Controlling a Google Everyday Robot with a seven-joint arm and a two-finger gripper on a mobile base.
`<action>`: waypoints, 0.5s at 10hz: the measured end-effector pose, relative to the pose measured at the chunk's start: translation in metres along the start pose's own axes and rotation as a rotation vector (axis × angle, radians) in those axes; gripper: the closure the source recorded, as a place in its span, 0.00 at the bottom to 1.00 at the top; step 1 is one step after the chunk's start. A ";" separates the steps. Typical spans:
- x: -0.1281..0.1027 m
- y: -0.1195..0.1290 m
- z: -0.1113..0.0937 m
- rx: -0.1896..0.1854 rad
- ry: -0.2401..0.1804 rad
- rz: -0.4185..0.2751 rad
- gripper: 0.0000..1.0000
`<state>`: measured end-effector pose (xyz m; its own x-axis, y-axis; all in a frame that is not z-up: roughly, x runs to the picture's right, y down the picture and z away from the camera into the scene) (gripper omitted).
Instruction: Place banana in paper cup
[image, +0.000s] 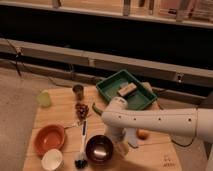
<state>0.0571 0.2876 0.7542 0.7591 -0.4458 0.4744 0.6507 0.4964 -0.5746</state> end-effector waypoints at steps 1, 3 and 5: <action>0.001 -0.004 0.001 0.009 -0.008 -0.006 0.20; 0.002 -0.013 0.003 0.036 -0.026 -0.019 0.20; 0.006 -0.023 0.005 0.060 -0.035 -0.025 0.20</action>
<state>0.0469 0.2771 0.7736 0.7423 -0.4326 0.5118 0.6686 0.5298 -0.5219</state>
